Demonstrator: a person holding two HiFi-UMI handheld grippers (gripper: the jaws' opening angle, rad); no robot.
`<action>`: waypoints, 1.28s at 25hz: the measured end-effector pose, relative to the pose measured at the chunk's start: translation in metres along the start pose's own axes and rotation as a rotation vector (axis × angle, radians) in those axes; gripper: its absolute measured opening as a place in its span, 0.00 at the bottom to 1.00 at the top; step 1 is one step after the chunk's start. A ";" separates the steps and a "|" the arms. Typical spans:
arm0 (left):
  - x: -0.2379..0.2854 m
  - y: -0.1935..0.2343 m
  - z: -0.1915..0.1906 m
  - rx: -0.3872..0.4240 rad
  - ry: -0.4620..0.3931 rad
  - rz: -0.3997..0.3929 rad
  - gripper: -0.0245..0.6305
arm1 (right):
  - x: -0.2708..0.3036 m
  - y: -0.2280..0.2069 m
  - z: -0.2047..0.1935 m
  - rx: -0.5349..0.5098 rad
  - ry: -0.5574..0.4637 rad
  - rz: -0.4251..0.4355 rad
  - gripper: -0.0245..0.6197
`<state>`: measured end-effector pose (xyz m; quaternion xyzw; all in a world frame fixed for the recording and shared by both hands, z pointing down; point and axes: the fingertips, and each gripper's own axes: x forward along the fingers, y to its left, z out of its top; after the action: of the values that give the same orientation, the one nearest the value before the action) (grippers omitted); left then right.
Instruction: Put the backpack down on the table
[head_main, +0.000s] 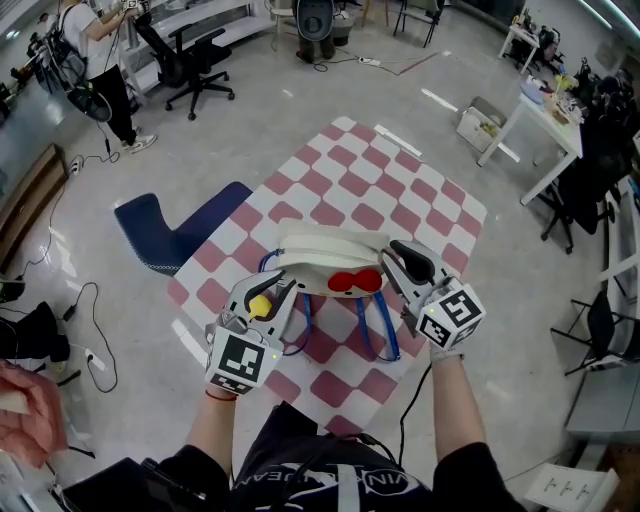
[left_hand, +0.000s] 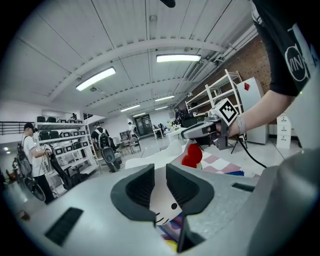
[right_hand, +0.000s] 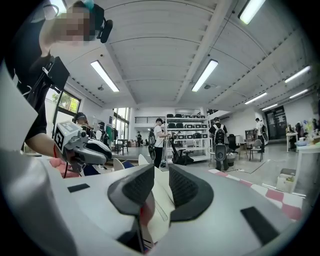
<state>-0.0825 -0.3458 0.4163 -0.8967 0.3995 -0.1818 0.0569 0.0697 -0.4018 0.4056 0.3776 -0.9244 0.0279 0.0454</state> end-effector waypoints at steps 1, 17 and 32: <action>0.000 -0.003 -0.002 -0.004 0.000 -0.009 0.12 | -0.001 0.002 0.000 -0.001 0.001 -0.001 0.16; -0.001 -0.017 -0.011 -0.203 -0.032 -0.007 0.12 | -0.016 0.033 -0.006 0.043 -0.009 0.036 0.15; -0.013 -0.061 -0.023 -0.245 0.001 -0.010 0.05 | -0.039 0.073 -0.030 0.096 0.024 0.086 0.04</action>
<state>-0.0569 -0.2943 0.4494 -0.8988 0.4144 -0.1324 -0.0543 0.0477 -0.3202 0.4303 0.3389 -0.9368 0.0788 0.0369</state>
